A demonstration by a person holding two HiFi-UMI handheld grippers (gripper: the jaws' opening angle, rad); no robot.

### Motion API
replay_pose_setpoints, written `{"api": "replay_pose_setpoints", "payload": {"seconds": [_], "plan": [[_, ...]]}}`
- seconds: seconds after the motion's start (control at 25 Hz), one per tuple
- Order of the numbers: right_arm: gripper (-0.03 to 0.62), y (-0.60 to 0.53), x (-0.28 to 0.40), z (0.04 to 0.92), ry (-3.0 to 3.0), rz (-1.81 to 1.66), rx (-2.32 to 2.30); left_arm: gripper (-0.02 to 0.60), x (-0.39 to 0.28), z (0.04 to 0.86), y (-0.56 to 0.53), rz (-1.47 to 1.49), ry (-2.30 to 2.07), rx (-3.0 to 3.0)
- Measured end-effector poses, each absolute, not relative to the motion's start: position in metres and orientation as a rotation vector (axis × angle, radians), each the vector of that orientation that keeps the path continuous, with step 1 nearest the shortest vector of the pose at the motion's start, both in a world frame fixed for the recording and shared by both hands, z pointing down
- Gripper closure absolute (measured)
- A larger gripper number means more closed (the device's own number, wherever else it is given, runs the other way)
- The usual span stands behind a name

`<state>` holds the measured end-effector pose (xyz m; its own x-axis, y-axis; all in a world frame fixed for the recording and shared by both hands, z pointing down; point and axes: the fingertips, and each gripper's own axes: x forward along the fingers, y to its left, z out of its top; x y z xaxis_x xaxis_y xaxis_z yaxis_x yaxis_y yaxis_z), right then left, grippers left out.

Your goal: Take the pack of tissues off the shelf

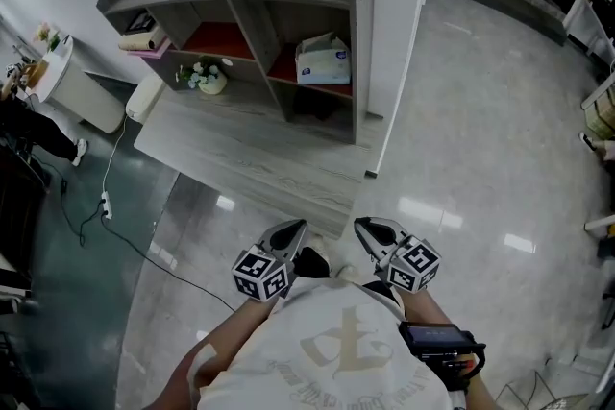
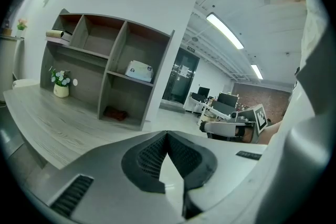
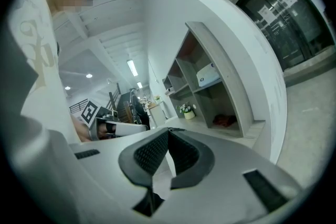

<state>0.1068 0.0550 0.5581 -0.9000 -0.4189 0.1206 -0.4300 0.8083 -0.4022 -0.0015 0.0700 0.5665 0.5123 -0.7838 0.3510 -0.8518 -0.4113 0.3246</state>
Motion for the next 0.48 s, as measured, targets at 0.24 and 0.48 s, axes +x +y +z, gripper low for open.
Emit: {"api": "replay_pose_setpoints", "payload": {"seconds": [0.24,0.48], "plan": [[0.589,0.05,0.106,0.556,-2.956,0.653,0.706,0.575,-0.004,0.564,0.064,0.176,-1.347,2.296],[0.589,0.043,0.103,0.556,-2.949,0.649,0.703,0.575,-0.006,0.562,0.059,0.166,-1.352,2.299]]}}
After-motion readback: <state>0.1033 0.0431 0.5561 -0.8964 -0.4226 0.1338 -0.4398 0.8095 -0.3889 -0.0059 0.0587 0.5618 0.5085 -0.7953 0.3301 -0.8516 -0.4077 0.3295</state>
